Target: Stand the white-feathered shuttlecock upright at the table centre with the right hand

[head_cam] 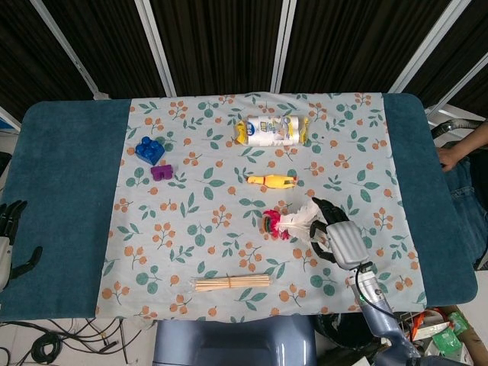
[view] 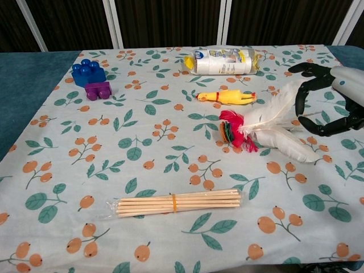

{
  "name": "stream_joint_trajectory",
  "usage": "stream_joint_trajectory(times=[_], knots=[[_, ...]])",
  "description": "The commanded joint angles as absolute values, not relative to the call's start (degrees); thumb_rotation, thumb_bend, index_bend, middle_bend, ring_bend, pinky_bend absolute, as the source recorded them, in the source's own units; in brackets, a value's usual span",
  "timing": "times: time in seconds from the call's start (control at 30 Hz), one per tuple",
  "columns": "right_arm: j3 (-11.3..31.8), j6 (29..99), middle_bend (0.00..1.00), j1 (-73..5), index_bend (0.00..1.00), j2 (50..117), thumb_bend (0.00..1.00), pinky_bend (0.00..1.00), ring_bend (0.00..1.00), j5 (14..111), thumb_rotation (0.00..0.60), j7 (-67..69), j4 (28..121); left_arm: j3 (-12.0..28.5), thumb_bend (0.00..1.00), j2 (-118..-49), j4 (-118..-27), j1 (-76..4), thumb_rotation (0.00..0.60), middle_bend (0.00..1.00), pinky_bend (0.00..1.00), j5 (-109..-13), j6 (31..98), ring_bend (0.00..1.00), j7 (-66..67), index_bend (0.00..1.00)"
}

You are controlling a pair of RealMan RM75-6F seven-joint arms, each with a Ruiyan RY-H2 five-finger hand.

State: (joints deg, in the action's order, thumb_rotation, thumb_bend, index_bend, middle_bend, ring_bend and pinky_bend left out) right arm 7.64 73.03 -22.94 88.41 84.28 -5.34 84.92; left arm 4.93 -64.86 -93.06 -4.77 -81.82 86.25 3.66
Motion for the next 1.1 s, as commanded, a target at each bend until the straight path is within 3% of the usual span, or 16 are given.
stream_joint_trajectory(times=[0.03,0.87,1.1], knots=[[8.61,72.48,0.05,-23.85,0.60,87.99,0.39,0.15,0.08,84.05,0.600,-6.35,85.89,4.92,0.31,-64.85,-93.06,-4.77,0.600,0.06,0.05,-81.86,86.25,0.01,3.68,0.04],[17.02,61.10,0.05,-36.84,0.61,86.92,0.39,0.15,0.08,75.10,0.600,-23.26,94.83,4.97,0.31,-64.71,-93.13,-4.79,0.600,0.06,0.05,-81.81,86.14,0.01,3.18,0.04],[17.36,60.83,0.05,-38.94,0.61,87.76,0.39,0.15,0.07,72.53,0.600,-27.50,96.81,4.98,0.31,-64.74,-92.92,-4.85,0.600,0.06,0.05,-81.88,86.11,0.01,3.19,0.04]])
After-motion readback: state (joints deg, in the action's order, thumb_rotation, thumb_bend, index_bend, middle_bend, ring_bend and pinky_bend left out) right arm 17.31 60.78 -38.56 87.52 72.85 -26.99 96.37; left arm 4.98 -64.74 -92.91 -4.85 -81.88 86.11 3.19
